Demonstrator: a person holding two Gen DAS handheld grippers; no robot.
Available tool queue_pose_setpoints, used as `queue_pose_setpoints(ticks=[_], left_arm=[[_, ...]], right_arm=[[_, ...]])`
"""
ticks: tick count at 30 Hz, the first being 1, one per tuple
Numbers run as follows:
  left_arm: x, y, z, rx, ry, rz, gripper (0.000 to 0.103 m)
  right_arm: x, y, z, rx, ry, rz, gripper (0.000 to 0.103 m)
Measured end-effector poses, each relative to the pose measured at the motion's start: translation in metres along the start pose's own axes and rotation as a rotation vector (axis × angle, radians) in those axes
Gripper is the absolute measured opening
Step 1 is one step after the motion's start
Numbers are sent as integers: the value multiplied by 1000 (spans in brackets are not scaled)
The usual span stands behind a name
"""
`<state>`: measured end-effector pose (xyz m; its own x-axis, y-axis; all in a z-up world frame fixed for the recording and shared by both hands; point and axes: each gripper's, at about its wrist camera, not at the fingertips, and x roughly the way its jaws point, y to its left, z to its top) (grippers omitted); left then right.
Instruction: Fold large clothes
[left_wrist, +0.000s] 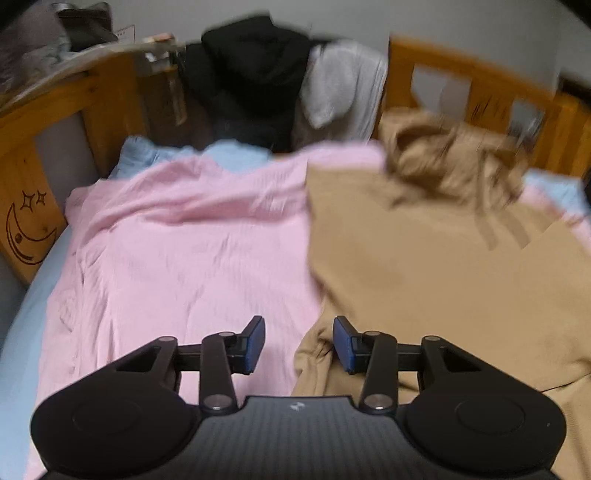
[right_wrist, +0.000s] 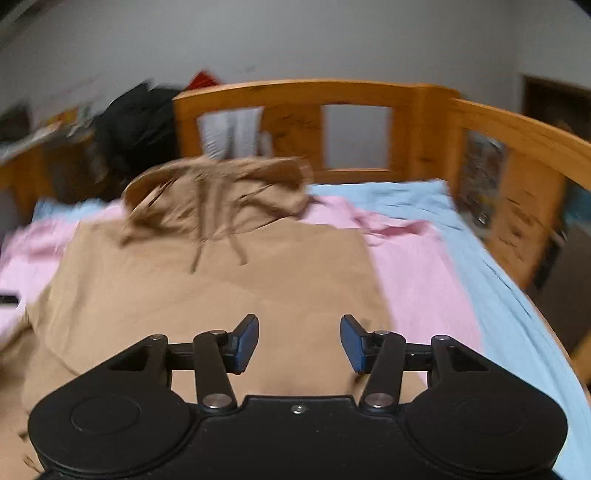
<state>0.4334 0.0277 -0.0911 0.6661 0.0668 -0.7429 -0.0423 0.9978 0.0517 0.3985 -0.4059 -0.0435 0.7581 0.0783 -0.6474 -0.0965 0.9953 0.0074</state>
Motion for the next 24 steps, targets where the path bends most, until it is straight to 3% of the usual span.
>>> queue_pose_setpoints(ticks=[3,6,8,11,13,15,18,20,24], left_arm=[[23,-16,-2,45,61,64,37],[32,-29,-6,119,57,94,37],[36,-32,-6,142,56,100,37],[30,-23,-3,84,55,79,40],[17,-15,-4,61,35,78,52],[-2,-11,-10,80,11,61,61],[-37,-12,-28,164,-31,19,72],[-57,-15,-42,213,-52,-13,85],[-87,-24,-66,242,-47,-74,89]], right_arm=[[34,21,-14,-108,92,11,45],[61,27,-41,-159,181,-10,45],[63,29,-51,-175,144,-13,46],[58,21,-45,-144,157,10,46],[43,13,-40,-112,151,24,48],[19,4,-38,-125,133,50,59],[-24,0,-44,-231,112,81,69],[-45,3,-53,-301,106,96,75],[-71,15,-69,-386,129,164,85]])
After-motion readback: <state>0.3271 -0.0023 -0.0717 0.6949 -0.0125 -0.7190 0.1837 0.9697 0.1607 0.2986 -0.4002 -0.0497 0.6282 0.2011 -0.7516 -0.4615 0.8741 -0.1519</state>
